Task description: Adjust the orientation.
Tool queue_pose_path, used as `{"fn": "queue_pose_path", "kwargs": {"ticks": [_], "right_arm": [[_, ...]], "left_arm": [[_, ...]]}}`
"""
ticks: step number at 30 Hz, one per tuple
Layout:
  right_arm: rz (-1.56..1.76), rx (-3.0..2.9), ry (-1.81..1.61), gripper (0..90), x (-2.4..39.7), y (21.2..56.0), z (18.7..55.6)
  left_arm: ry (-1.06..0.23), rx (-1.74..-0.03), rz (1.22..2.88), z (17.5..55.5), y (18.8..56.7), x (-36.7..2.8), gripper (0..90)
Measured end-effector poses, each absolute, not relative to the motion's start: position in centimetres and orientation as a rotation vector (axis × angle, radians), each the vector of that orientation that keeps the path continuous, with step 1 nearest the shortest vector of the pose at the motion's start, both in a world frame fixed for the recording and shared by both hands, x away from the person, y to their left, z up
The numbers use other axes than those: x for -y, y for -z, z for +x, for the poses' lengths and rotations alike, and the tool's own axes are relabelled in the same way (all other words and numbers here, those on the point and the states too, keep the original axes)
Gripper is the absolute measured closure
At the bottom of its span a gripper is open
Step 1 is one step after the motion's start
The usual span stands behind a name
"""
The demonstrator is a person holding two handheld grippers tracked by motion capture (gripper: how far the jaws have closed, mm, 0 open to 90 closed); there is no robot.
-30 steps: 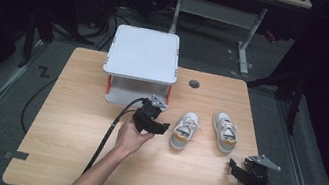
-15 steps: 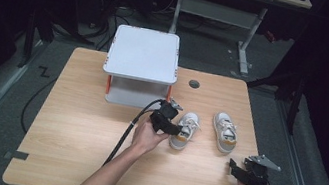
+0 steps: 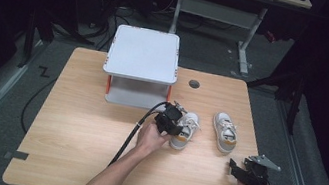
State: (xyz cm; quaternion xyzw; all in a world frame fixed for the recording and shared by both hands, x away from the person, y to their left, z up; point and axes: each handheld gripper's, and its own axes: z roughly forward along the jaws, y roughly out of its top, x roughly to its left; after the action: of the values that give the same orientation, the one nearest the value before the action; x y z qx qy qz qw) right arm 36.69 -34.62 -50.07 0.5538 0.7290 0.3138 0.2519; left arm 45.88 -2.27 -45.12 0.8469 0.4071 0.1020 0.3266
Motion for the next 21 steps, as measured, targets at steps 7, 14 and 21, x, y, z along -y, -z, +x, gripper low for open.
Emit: {"fn": "queue_pose_path", "kwargs": {"ticks": [7, 14, 21], "right_arm": [[1.506, -1.983, -0.853, 36.8, 34.6, 50.1, 36.7], [1.506, -1.984, -0.853, 36.8, 34.6, 50.1, 36.7], [1.506, -1.983, -0.854, 36.8, 34.6, 50.1, 36.7]], "left_arm": [[-0.323, -1.079, 2.234, 45.8, 44.8, 1.9, 77.0], [-0.338, -1.11, 2.214, 46.0, 44.6, 1.2, 84.4], [-0.349, -1.11, 2.2, 46.0, 44.4, 1.1, 85.2]]}}
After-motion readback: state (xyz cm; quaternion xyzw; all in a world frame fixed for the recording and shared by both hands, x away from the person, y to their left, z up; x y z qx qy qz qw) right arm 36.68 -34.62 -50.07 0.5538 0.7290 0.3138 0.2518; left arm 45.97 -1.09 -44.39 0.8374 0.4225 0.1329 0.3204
